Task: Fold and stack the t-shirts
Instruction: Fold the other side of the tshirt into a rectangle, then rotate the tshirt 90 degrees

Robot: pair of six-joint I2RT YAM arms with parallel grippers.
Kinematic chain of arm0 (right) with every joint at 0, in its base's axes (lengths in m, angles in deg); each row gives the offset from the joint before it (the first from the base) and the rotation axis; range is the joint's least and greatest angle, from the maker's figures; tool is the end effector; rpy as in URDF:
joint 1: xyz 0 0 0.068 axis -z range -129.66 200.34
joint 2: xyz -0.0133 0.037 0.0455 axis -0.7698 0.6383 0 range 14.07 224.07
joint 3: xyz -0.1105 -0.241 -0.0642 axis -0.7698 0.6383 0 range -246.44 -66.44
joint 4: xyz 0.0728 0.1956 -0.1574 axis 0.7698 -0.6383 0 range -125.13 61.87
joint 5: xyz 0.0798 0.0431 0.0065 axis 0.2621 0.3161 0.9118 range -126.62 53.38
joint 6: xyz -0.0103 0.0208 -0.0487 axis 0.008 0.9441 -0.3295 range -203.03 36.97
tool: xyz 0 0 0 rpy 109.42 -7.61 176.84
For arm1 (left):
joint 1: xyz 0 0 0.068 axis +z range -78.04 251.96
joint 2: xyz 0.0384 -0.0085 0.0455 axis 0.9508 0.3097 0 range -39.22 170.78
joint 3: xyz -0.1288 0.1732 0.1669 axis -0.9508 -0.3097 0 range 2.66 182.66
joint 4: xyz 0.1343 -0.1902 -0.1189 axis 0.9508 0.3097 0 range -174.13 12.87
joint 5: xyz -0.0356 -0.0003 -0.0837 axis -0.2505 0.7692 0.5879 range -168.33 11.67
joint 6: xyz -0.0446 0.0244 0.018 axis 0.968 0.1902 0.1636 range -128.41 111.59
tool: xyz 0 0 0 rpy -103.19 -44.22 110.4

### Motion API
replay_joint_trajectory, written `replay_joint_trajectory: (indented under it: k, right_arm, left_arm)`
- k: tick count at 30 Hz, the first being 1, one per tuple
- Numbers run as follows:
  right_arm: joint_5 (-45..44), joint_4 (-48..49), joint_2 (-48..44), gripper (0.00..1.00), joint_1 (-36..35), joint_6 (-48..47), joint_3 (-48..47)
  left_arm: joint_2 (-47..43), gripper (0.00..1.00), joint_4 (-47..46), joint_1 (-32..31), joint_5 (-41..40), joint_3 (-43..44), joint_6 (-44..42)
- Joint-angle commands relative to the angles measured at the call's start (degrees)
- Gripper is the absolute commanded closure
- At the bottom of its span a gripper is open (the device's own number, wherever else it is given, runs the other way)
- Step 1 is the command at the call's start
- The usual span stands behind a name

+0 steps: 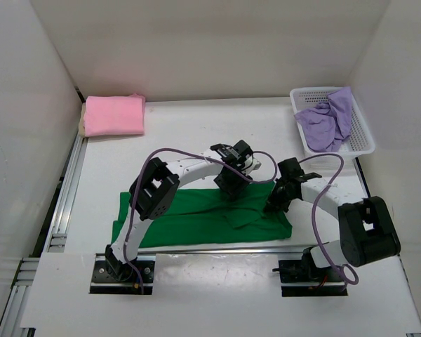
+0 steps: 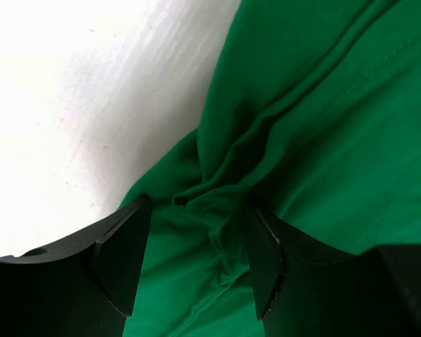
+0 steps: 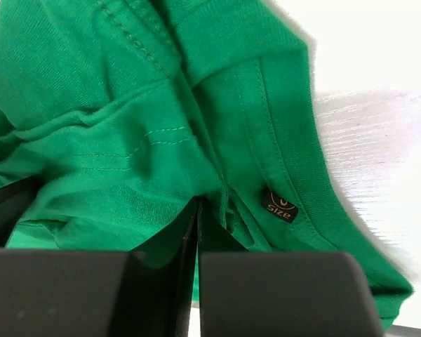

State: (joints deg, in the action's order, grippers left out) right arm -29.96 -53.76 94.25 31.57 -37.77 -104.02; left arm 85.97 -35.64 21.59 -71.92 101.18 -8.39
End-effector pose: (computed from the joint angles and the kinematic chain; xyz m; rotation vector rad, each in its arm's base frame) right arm 0.2225 0.0799 0.1503 0.6218 2.7805 0.4308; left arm 0.2813 -0.3460 0.1672 1.2695 2.6503 -0.3119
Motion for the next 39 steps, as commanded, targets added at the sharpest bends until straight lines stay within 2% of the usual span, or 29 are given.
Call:
replay_joint_trajectory:
  k: [1,2,6,17,20,22,26,28,31,32,34,35,37,38,39]
  right_arm:
    - [-3.9,-0.9,1.2,0.97,0.2,2.2,3.1]
    - [-3.9,-0.9,1.2,0.97,0.9,2.2,4.0]
    - [-5.1,-2.1,1.7,0.97,1.4,2.2,4.5]
    - [-8.3,-5.0,-1.4,0.97,1.4,-2.6,1.0]
    - [-7.6,-6.1,-4.1,0.95,0.9,-5.5,-1.8]
    - [-7.6,-6.8,-5.8,0.92,0.9,-6.9,-3.5]
    - [-8.3,-10.5,-9.4,0.88,0.9,-9.1,-8.3]
    - [-8.9,-13.2,-9.4,0.87,0.9,-9.1,-10.8]
    - [-8.9,-15.3,-10.0,0.82,0.9,-8.0,-12.0]
    - [-9.5,-15.3,-9.3,0.80,0.4,-6.3,-12.0]
    - [-10.0,-15.3,-7.7,0.80,-0.1,-5.0,-11.4]
    - [-10.0,-15.3,-6.8,0.80,-0.1,-4.5,-11.4]
    - [-10.5,-13.6,-3.1,0.80,-0.7,-3.7,-11.4]
    - [-10.5,-12.9,-1.8,0.80,-0.7,-3.7,-12.1]
    - [-10.5,-12.3,1.3,0.80,-0.7,-3.7,-12.1]
  left_arm:
    - [-0.7,0.34,-0.1,-0.3,-4.3,1.8,0.0]
    - [-0.7,0.34,-0.1,-0.3,-7.6,1.8,0.0]
    - [-1.3,0.34,-0.7,-0.3,-11.9,1.2,0.0]
    - [-7.7,0.30,-0.7,-0.3,-10.8,0.7,0.0]
    - [-11.4,0.26,0.0,-0.3,-9.2,0.7,0.0]
    - [-15.2,0.20,0.6,-0.3,-8.6,0.7,0.0]
    - [-22.8,0.17,2.4,1.1,-8.6,-3.5,0.0]
    - [-28.0,0.17,3.1,2.4,-10.4,-8.7,0.0]
    - [-35.3,0.17,3.6,7.5,-16.3,-19.4,0.0]
    - [-37.1,0.17,3.6,11.7,-18.0,-25.9,0.0]
    - [-41.2,0.17,2.9,16.6,-23.8,-32.4,0.0]
    - [-42.4,0.17,1.6,21.8,-25.8,-38.6,0.0]
    - [-45.2,0.17,-0.6,27.3,-29.9,-44.3,0.0]
    - [-46.0,0.17,-1.9,33.0,-30.6,-48.8,0.0]
    - [-46.5,0.17,-4.2,35.6,-30.6,-50.6,0.0]
